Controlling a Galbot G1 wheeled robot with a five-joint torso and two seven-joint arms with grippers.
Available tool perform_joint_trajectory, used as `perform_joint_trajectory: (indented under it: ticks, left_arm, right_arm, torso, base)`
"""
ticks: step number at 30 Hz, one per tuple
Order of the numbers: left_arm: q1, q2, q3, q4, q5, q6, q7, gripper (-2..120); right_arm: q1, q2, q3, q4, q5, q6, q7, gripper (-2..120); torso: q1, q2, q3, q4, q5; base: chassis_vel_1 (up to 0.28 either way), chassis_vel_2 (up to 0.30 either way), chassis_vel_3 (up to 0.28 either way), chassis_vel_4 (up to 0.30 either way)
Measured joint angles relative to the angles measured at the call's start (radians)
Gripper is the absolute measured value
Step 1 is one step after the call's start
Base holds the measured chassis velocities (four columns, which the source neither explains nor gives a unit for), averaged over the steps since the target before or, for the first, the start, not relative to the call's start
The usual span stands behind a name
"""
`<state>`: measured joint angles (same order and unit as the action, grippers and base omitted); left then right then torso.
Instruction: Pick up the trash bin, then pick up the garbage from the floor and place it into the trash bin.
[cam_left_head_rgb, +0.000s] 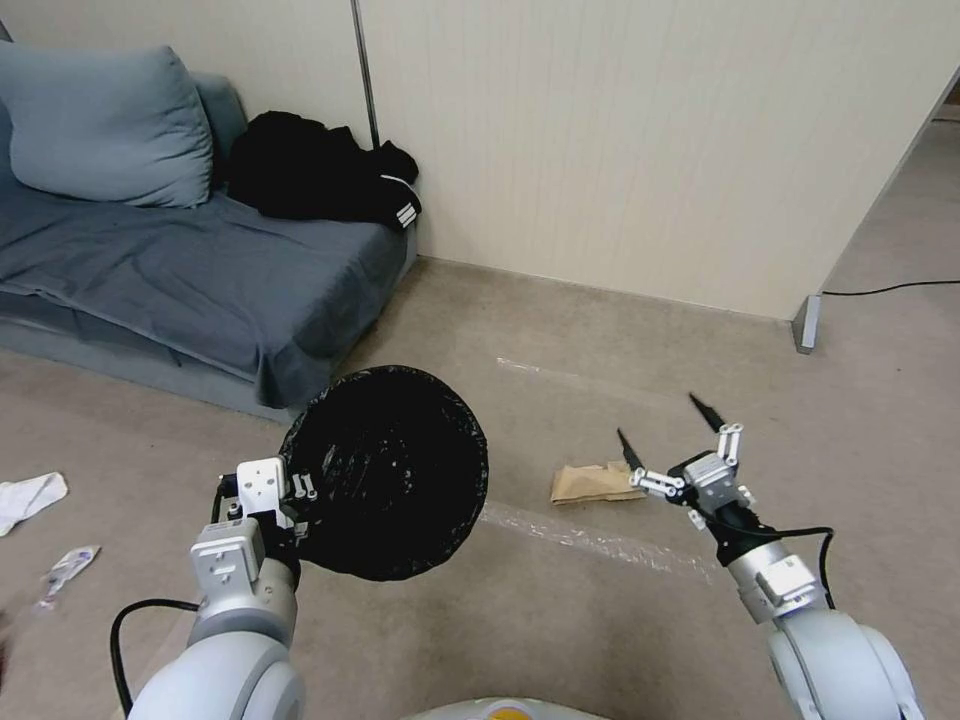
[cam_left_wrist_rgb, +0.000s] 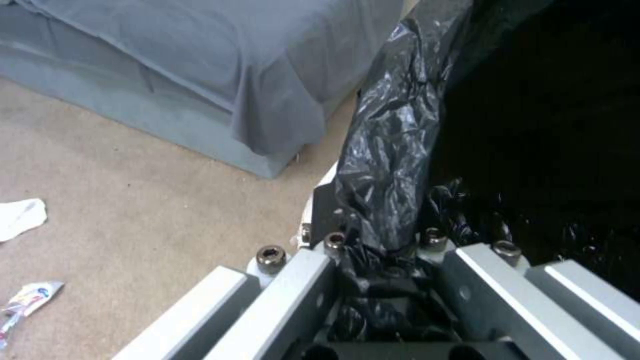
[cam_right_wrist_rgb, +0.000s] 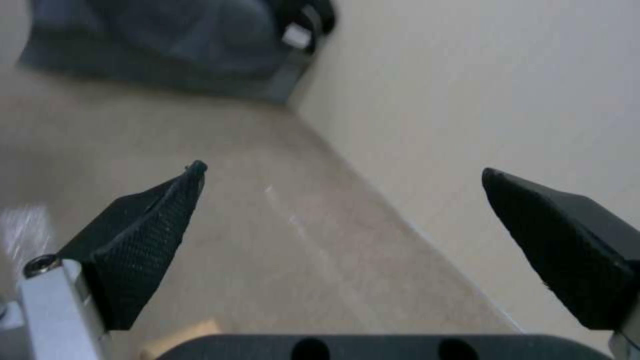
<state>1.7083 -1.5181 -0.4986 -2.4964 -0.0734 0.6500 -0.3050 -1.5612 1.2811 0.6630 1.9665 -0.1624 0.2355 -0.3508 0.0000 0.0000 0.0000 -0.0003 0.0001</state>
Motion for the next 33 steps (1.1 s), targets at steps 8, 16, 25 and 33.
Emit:
perform_joint_trajectory:
  ticks: [8, 16, 25, 33]
  left_arm:
    - [0.001, -0.001, -0.002, -0.001, 0.004, 0.002, 0.007, 1]
    - [0.016, -0.001, -0.006, -0.002, 0.003, 0.005, 0.008, 1]
    - [0.03, 0.001, -0.006, -0.003, 0.004, 0.007, 0.009, 1]
    - [0.036, 0.001, -0.006, -0.003, 0.005, 0.007, 0.007, 1]
  right_arm:
    - [0.132, -0.081, -0.058, -0.248, -0.18, 0.073, -0.119, 100]
    - [0.252, -0.096, -0.086, -0.497, -0.246, 0.162, -0.167, 100]
    - [0.36, -0.032, -0.116, -0.644, -0.37, 0.204, -0.133, 100]
    - [0.425, 0.013, -0.132, -0.757, -0.427, 0.214, -0.074, 100]
  torso:
    - [0.0, 0.0, 0.0, 0.0004, 0.0001]
    - [0.0, 0.0, 0.0, 0.0002, -0.0002]
    - [0.0, 0.0, 0.0, 0.0003, -0.0003]
    - [0.0, 0.0, 0.0, 0.0003, -0.0002]
  base:
    - [0.0, 0.0, 0.0, 0.0]
    - [0.0, 0.0, 0.0, 0.0]
    - [0.0, 0.0, 0.0, 0.0]
    - [0.0, 0.0, 0.0, 0.0]
